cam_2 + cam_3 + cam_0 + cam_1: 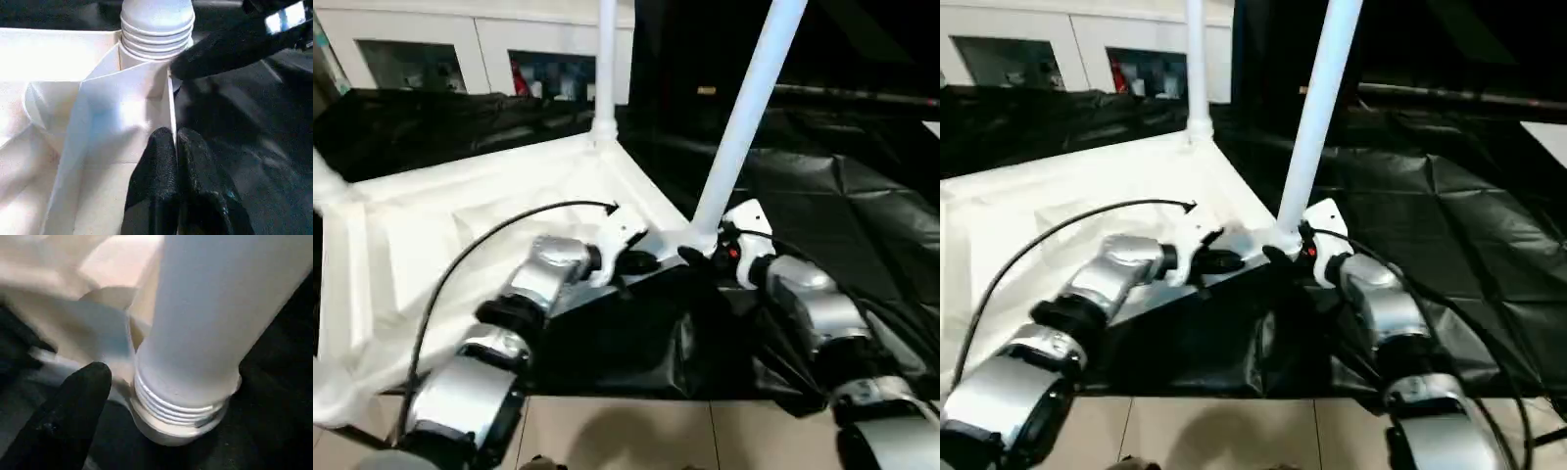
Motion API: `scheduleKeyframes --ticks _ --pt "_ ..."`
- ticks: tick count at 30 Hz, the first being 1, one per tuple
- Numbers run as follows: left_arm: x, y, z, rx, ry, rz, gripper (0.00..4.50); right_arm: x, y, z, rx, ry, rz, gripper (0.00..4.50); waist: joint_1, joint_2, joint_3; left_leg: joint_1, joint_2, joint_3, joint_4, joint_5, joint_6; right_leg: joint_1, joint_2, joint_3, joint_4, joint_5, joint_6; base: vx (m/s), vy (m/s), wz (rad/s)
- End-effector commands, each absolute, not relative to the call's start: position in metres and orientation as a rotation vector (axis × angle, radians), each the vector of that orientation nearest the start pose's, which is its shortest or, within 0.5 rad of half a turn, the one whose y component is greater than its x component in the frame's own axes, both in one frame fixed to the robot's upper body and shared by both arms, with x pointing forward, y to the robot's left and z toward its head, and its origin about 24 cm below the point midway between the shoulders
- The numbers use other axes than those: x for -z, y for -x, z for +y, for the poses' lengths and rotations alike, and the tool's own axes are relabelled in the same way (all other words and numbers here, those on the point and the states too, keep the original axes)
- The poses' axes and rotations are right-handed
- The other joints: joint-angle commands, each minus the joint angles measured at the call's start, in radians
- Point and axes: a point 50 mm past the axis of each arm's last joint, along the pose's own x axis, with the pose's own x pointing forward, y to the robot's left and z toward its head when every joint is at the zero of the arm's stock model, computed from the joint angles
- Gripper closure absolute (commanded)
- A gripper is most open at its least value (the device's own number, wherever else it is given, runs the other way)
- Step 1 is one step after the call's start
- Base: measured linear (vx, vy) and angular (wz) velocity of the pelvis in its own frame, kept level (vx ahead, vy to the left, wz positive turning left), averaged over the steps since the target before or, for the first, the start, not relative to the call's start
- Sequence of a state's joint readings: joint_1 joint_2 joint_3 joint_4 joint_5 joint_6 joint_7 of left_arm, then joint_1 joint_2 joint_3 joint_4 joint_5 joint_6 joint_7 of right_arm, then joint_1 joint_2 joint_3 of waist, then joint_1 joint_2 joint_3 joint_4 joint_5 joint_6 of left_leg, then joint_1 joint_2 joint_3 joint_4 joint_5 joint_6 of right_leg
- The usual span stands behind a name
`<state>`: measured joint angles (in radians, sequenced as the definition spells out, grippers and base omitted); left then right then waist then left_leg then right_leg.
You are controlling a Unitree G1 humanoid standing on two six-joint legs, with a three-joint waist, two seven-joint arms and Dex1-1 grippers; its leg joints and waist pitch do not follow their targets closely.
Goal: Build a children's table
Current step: Rotate leg to tighten
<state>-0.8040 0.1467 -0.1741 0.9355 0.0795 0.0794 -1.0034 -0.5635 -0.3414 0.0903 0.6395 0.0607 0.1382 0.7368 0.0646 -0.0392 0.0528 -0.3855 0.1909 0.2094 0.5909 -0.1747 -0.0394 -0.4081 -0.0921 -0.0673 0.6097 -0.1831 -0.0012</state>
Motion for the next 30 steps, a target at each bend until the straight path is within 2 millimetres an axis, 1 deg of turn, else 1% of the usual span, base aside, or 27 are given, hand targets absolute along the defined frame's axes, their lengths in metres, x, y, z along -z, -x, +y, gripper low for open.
scheduleKeyframes --ticks 1,2,3,4,5,6,7,8,10,12,13,15,17,18,20,22,23,25,27,30 --pt "-0.062 -0.344 0.082 1.296 -0.245 0.353 4.50 -0.056 -0.334 -0.173 -0.814 0.283 0.325 0.26 0.005 -0.018 -0.066 0.018 0.047 -0.022 -0.061 -0.140 0.096 0.050 -0.064 0.045 -0.066 -0.122 -0.245 0.000 0.000 0.00" --pt "-0.062 -0.341 0.083 1.343 -0.233 0.355 4.50 -0.057 -0.332 -0.173 -0.858 0.278 0.328 0.26 0.006 -0.013 -0.066 0.018 0.047 -0.022 -0.061 -0.139 0.098 0.050 -0.065 0.046 -0.065 -0.114 -0.252 0.000 0.000 0.00" --pt "-0.062 -0.341 0.083 1.343 -0.233 0.355 4.50 -0.057 -0.332 -0.173 -0.858 0.278 0.328 0.26 0.007 -0.014 -0.066 0.018 0.048 -0.021 -0.061 -0.138 0.104 0.050 -0.062 0.046 -0.062 -0.093 -0.265 0.000 0.000 0.00" --pt "-0.062 -0.341 0.083 1.343 -0.233 0.355 4.50 -0.057 -0.332 -0.173 -0.858 0.278 0.328 0.26 0.008 -0.013 -0.067 0.021 0.048 -0.020 -0.060 -0.141 0.103 0.049 -0.062 0.045 -0.062 -0.093 -0.270 0.000 0.000 0.00" --pt "-0.063 -0.339 0.084 1.368 -0.220 0.359 4.50 -0.058 -0.329 -0.173 -0.894 0.265 0.334 0.26 0.009 -0.013 -0.066 0.022 0.049 -0.019 -0.060 -0.148 0.102 0.048 -0.062 0.045 -0.063 -0.097 -0.272 0.000 0.000 0.00" --pt "-0.064 -0.336 0.084 1.409 -0.201 0.363 4.50 -0.059 -0.327 -0.172 -0.933 0.257 0.341 0.26 0.015 -0.016 -0.065 0.022 0.050 -0.018 -0.060 -0.156 0.100 0.050 -0.064 0.045 -0.064 -0.107 -0.273 0.000 0.000 0.00" --pt "-0.064 -0.334 0.085 1.426 -0.192 0.365 4.50 -0.059 -0.326 -0.172 -0.949 0.255 0.344 0.26 0.020 -0.013 -0.064 0.023 0.053 -0.018 -0.061 -0.158 0.096 0.048 -0.064 0.046 -0.063 -0.117 -0.272 0.000 0.000 0.00" --pt "-0.064 -0.333 0.085 1.445 -0.183 0.365 4.50 -0.059 -0.325 -0.171 -0.966 0.251 0.349 0.26 0.024 -0.013 -0.064 0.023 0.053 -0.018 -0.062 -0.159 0.094 0.049 -0.063 0.046 -0.062 -0.118 -0.271 0.000 0.000 0.00" --pt "-0.065 -0.332 0.085 1.461 -0.176 0.362 4.50 -0.058 -0.324 -0.171 -0.979 0.246 0.354 0.26 0.029 -0.012 -0.063 0.026 0.052 -0.016 -0.062 -0.170 0.080 0.045 -0.063 0.046 -0.065 -0.140 -0.266 0.000 0.000 0.00" --pt "-0.065 -0.331 0.085 1.467 -0.173 0.358 4.50 -0.058 -0.325 -0.170 -0.986 0.233 0.348 0.26 0.028 -0.013 -0.063 0.024 0.051 -0.018 -0.063 -0.183 0.069 0.046 -0.065 0.047 -0.067 -0.166 -0.257 0.000 0.000 0.00" --pt "-0.065 -0.331 0.086 1.470 -0.175 0.358 4.50 -0.058 -0.325 -0.170 -0.991 0.215 0.345 0.26 0.028 -0.016 -0.063 0.025 0.052 -0.020 -0.064 -0.186 0.064 0.046 -0.067 0.046 -0.069 -0.184 -0.250 0.000 0.000 0.00" --pt "-0.065 -0.330 0.086 1.472 -0.178 0.358 4.50 -0.058 -0.325 -0.170 -0.996 0.207 0.346 0.26 0.028 -0.016 -0.063 0.025 0.052 -0.020 -0.065 -0.185 0.062 0.047 -0.068 0.047 -0.069 -0.187 -0.247 0.000 0.000 0.00" --pt "-0.065 -0.330 0.087 1.473 -0.180 0.359 4.50 -0.056 -0.325 -0.170 -0.993 0.204 0.349 0.60 0.028 -0.016 -0.063 0.024 0.051 -0.020 -0.064 -0.178 0.063 0.046 -0.067 0.047 -0.069 -0.183 -0.246 0.000 0.000 0.00" --pt "-0.065 -0.329 0.087 1.478 -0.179 0.363 4.50 -0.055 -0.325 -0.171 -0.992 0.203 0.354 0.60 0.027 -0.017 -0.064 0.022 0.051 -0.020 -0.063 -0.167 0.065 0.048 -0.067 0.047 -0.066 -0.170 -0.247 0.000 0.000 0.00" --pt "-0.065 -0.329 0.087 1.480 -0.177 0.363 4.50 -0.055 -0.325 -0.172 -0.993 0.199 0.356 0.65 0.028 -0.017 -0.066 0.022 0.050 -0.019 -0.062 -0.149 0.070 0.048 -0.066 0.047 -0.064 -0.146 -0.252 0.000 0.000 0.00" --pt "-0.065 -0.328 0.087 1.483 -0.176 0.364 4.50 -0.054 -0.324 -0.172 -0.996 0.193 0.359 0.94 0.028 -0.016 -0.067 0.022 0.050 -0.019 -0.060 -0.135 0.081 0.049 -0.064 0.046 -0.059 -0.115 -0.261 0.000 0.000 0.00" --pt "-0.065 -0.328 0.087 1.484 -0.176 0.364 4.50 -0.054 -0.324 -0.173 -0.997 0.191 0.360 1.07 0.029 -0.016 -0.067 0.022 0.050 -0.018 -0.060 -0.134 0.083 0.049 -0.064 0.046 -0.059 -0.112 -0.262 0.000 0.000 0.00" --pt "-0.065 -0.327 0.087 1.488 -0.175 0.367 4.50 -0.053 -0.323 -0.173 -0.999 0.190 0.362 1.13 0.029 -0.016 -0.067 0.021 0.049 -0.018 -0.059 -0.133 0.086 0.050 -0.064 0.045 -0.059 -0.114 -0.262 0.000 0.000 0.00" --pt "-0.065 -0.327 0.087 1.489 -0.174 0.368 4.50 -0.053 -0.323 -0.173 -0.999 0.188 0.363 1.40 0.029 -0.016 -0.067 0.022 0.050 -0.018 -0.059 -0.135 0.085 0.049 -0.063 0.045 -0.060 -0.118 -0.262 0.000 0.000 0.00" --pt "-0.065 -0.327 0.087 1.489 -0.173 0.368 4.50 -0.051 -0.322 -0.172 -0.990 0.173 0.360 1.59 0.029 -0.016 -0.067 0.023 0.050 -0.018 -0.059 -0.145 0.080 0.049 -0.064 0.046 -0.061 -0.133 -0.259 0.000 0.000 0.00"
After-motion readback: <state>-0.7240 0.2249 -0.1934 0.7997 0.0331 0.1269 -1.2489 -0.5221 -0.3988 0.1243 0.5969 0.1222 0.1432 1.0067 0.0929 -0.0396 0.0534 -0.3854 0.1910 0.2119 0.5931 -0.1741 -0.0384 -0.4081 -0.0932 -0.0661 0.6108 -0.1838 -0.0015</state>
